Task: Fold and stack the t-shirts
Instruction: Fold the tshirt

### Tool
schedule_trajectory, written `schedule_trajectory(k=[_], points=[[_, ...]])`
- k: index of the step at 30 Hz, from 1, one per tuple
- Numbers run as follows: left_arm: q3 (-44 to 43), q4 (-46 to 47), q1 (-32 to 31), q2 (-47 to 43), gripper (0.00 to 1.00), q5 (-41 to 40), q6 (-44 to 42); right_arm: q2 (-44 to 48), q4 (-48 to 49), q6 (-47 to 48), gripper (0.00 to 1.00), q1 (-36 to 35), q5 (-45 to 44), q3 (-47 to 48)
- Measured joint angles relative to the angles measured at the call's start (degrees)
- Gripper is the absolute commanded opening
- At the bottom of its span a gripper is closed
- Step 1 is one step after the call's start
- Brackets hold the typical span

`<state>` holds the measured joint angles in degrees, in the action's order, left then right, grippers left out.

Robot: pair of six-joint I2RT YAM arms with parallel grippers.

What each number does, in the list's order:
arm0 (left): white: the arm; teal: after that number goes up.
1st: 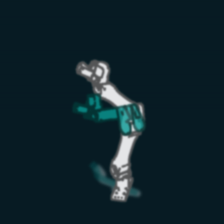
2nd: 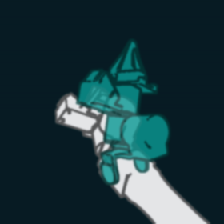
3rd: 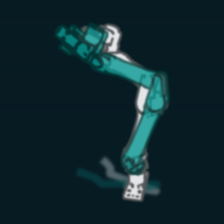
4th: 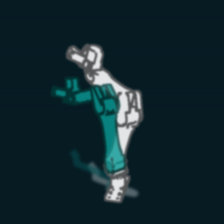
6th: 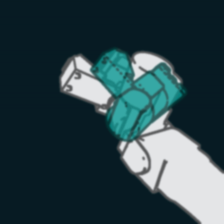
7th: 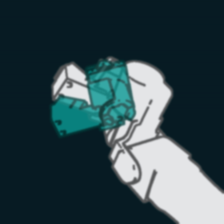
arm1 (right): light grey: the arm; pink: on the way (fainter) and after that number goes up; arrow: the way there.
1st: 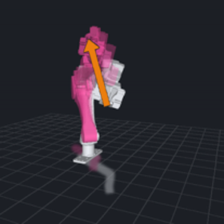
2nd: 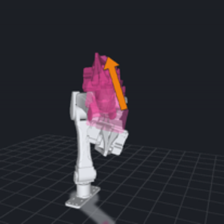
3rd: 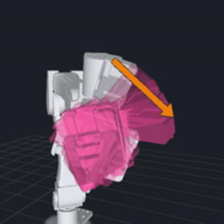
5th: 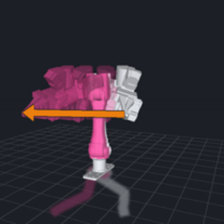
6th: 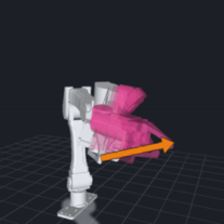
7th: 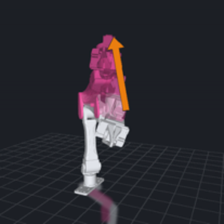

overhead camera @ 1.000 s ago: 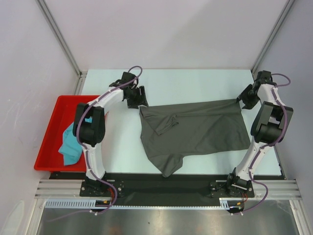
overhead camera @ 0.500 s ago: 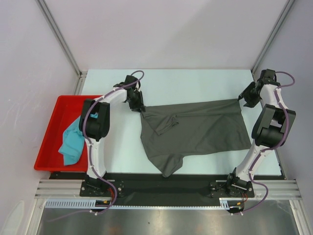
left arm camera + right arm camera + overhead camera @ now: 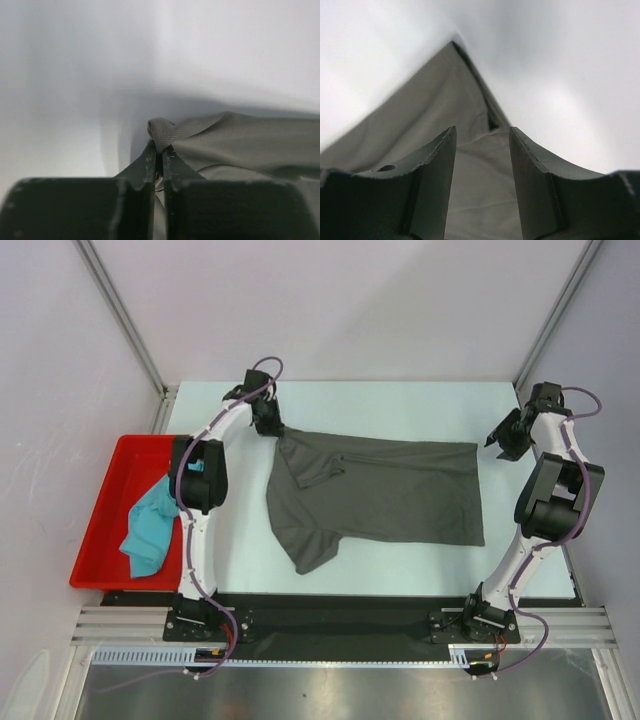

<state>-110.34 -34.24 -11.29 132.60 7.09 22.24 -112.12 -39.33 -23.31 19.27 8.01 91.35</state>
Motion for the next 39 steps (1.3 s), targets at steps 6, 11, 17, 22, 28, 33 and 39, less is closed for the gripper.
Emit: schedule_trajectory(k=[6,11,17,22,28,33,39], points=[[-4.96,-2.16,0.68,1.36,0.85,-5.62,-2.91,0.02,-0.39,0.09,0.52,-0.92,0.00,-0.74],[0.31,-4.11,0.48,-1.99,1.00,-10.16,-3.30,2.34,-1.36,0.68,0.52,-3.13,-0.85,-4.28],[16.26,-4.35,-1.44,-17.77,0.92,-10.93,-2.91,8.52,-4.13,2.03,0.54,-9.68,-2.73,-8.52],[31.01,-2.10,-5.55,-33.20,0.77,-5.84,-2.73,13.97,-3.89,2.51,0.56,-20.68,-0.74,-12.70],[49.55,-1.16,-9.60,-46.05,0.57,2.25,-2.16,21.77,-2.05,-0.87,0.55,-30.99,4.98,-24.81],[57.35,-1.42,-12.11,-51.08,0.46,5.40,-1.68,26.01,-2.69,-3.06,0.54,-31.15,6.05,-30.91],[63.73,-0.63,-16.24,-55.76,0.37,7.96,-0.11,29.27,-3.87,-3.19,0.54,-31.04,6.01,-31.47]])
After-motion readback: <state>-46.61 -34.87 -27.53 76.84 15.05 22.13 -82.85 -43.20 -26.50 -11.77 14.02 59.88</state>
